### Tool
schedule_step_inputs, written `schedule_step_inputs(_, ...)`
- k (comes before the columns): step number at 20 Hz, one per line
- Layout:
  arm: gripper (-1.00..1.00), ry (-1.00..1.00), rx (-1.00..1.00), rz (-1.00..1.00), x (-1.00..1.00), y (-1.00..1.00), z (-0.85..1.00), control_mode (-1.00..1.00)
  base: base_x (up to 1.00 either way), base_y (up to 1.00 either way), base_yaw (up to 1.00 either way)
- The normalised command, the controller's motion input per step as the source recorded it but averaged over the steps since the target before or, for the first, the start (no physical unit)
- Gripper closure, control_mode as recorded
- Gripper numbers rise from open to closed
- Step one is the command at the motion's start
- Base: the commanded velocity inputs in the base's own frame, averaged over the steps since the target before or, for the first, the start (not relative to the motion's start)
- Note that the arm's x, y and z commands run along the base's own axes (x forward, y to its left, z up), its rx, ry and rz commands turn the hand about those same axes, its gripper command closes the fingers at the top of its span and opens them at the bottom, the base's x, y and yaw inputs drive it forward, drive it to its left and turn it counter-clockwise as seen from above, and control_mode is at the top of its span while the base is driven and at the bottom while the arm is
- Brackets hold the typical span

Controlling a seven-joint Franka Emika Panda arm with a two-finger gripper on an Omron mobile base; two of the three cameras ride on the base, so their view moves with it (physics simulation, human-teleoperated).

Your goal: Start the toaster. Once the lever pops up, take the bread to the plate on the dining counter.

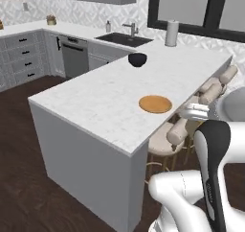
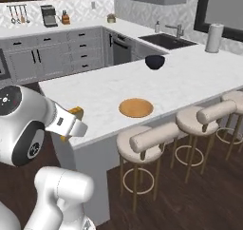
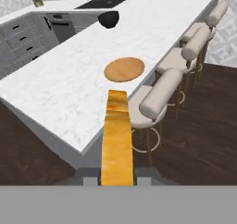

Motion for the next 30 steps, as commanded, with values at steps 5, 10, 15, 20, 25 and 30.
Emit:
schedule_step_inputs(5,1.0,0.0,0.0,0.0,0.0,0.0,0.0,1.0,0.15,-0.81,0.51)
schedule_step_inputs(10,1.0,0.0,0.0,0.0,0.0,0.0,0.0,1.0,0.07,-0.85,0.5)
schedule_step_inputs(15,1.0,0.0,0.0,0.0,0.0,0.0,0.0,1.0,0.0,-0.76,0.54)
schedule_step_inputs(20,1.0,0.0,0.0,0.0,0.0,0.0,0.0,1.0,0.0,-0.75,0.55)
schedule_step_inputs(25,1.0,0.0,0.0,0.0,0.0,0.0,0.0,1.0,0.0,-0.91,0.44)
schedule_step_inputs(30,1.0,0.0,0.31,0.32,0.4,-1.0,-0.23,-1.0,0.0,0.0,0.0)
